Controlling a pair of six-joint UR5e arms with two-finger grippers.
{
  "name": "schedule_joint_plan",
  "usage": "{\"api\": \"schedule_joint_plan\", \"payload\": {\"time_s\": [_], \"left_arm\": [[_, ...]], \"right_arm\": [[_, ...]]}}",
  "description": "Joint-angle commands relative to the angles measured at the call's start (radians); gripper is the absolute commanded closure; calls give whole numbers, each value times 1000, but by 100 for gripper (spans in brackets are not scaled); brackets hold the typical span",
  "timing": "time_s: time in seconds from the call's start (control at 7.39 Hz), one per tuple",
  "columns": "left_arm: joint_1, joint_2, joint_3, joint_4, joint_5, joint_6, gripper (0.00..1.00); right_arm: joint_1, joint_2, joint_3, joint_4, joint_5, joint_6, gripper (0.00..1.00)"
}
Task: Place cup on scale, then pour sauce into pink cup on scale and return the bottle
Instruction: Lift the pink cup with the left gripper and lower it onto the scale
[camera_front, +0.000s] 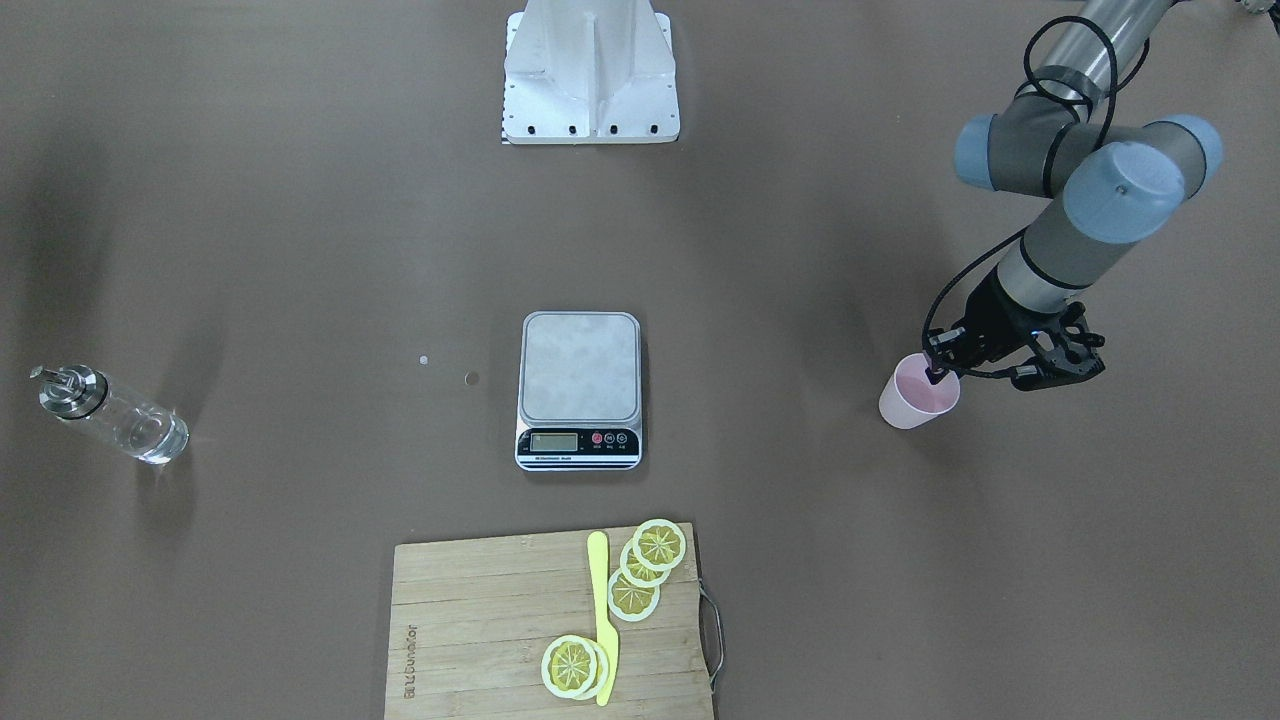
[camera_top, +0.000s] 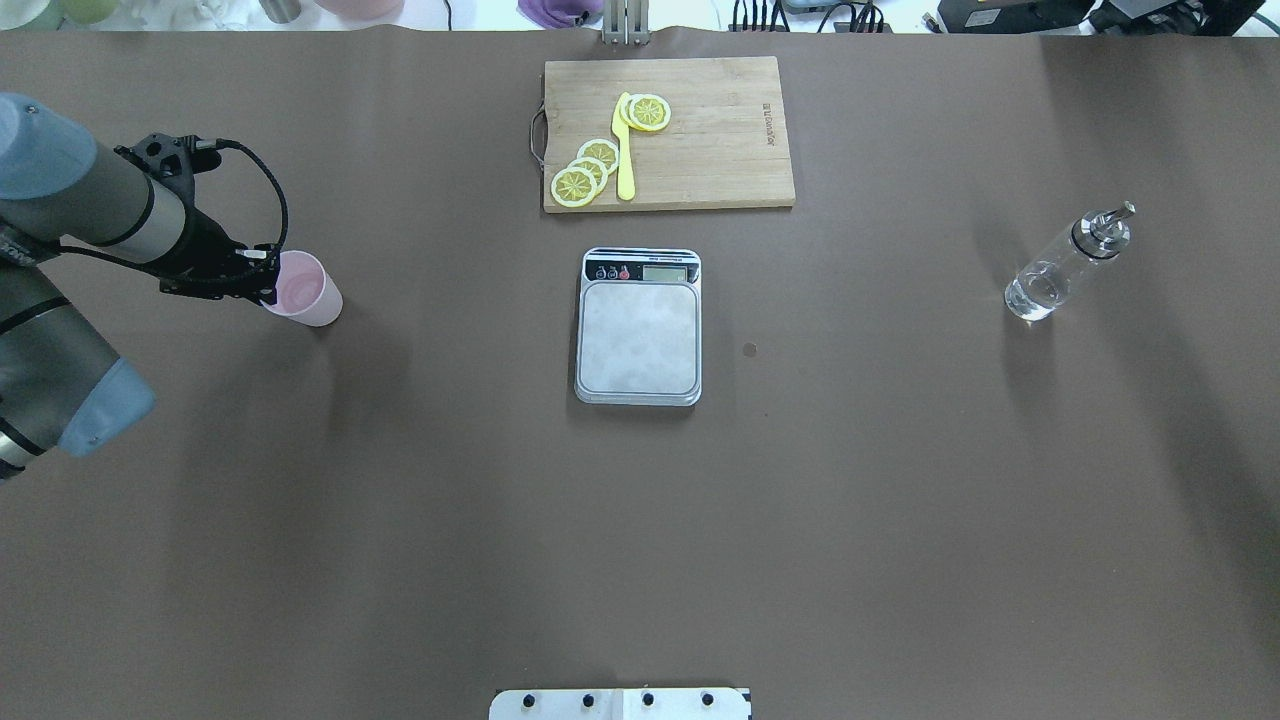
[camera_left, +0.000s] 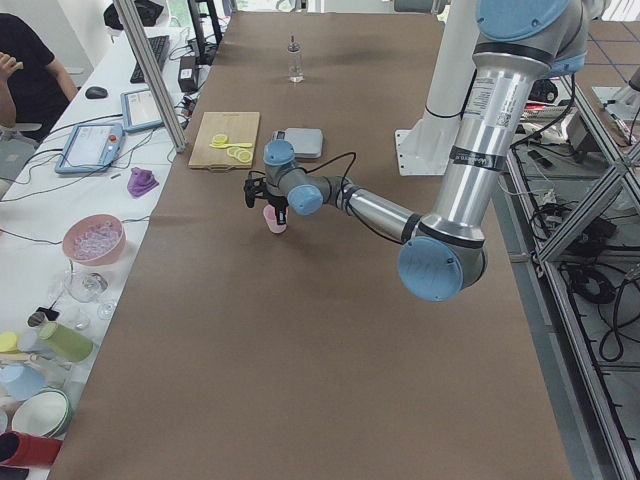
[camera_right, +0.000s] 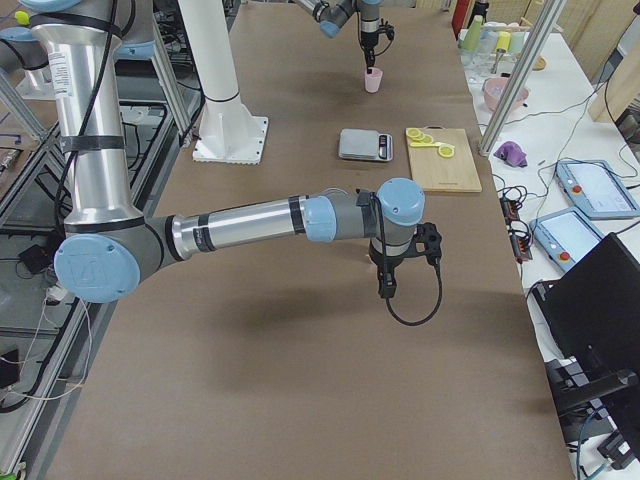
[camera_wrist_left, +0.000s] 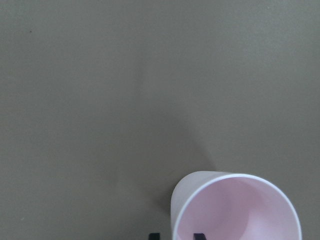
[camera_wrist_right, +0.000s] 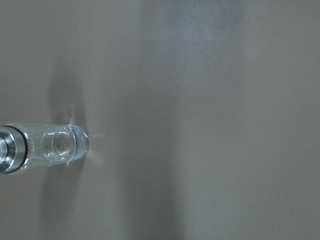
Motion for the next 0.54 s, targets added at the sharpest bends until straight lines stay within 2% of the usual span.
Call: {"api": "schedule_joint_plan", "payload": {"time_s": [0.0,0.14,0.27,0.41], "left_arm": [[0,2,-24,11,-1,-10,100],[-8,5,-41,17,-33,-10,100],[-38,2,-78,70,-118,-11,100],[-52,-12,-130,168,-128,-10,100]], "right_arm": [[5,-9,5,0,4,-3,0],[5,-12,16,-8,5,-1,0],[5,-12,16,-8,5,-1,0],[5,-12,16,-9,5,-1,0]]}}
